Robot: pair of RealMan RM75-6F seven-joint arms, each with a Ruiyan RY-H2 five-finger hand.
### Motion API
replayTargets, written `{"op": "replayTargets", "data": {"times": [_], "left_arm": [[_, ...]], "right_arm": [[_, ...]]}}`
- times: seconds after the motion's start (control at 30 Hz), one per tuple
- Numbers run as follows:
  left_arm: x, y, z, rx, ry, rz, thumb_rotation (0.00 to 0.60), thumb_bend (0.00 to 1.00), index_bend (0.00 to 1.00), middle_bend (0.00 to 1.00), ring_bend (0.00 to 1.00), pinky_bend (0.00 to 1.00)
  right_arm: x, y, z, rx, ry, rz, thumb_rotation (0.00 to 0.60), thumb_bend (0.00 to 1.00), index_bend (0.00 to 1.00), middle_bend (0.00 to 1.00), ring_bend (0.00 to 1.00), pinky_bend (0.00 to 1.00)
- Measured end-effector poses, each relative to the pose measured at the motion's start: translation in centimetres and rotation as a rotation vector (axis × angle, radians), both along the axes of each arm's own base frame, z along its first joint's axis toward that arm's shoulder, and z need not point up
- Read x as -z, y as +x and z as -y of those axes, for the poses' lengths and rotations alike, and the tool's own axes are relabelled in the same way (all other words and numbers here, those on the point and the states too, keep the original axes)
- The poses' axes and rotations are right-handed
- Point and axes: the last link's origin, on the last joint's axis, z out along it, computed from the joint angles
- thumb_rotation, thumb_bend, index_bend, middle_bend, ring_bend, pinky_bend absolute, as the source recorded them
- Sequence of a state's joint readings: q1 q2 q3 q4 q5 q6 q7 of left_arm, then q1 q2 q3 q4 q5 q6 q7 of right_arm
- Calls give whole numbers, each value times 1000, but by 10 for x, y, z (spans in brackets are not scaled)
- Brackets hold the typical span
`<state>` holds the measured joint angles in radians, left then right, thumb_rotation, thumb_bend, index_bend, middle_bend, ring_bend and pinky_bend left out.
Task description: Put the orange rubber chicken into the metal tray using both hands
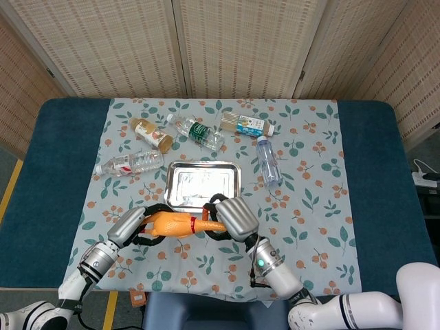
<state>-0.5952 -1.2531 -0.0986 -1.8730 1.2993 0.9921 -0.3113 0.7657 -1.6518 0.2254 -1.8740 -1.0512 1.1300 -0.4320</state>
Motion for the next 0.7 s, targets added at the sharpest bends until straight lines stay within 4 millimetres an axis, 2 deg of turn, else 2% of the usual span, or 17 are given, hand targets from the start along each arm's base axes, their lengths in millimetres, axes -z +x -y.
{"op": "replayTargets", "data": {"times": [0.07,0.1,0.17,0.3,0.7], "left_arm": [[1,1,2,15,-10,8,600,464,179,234,224,392],[2,2,3,21,-21,17,600,442,80,110,108,300],[2,2,4,21,-41,36,600,410,4,5,7,175],[2,2,5,17,-101,69,600,362,0,0,0,70],[-6,1,4,-37,-272,217,600,319,0,0,0,18]], "right_arm": [[0,0,0,3,-1,5,600,278,936,689,803,1000],[0,0,0,5,-1,8,600,278,936,689,803,1000],[0,0,1,8,-3,8,600,278,936,689,803,1000],[-1,-1,1,10,-11,4,600,278,936,689,804,1000],[-1,-5,7,34,-34,5,600,278,936,689,803,1000]]}}
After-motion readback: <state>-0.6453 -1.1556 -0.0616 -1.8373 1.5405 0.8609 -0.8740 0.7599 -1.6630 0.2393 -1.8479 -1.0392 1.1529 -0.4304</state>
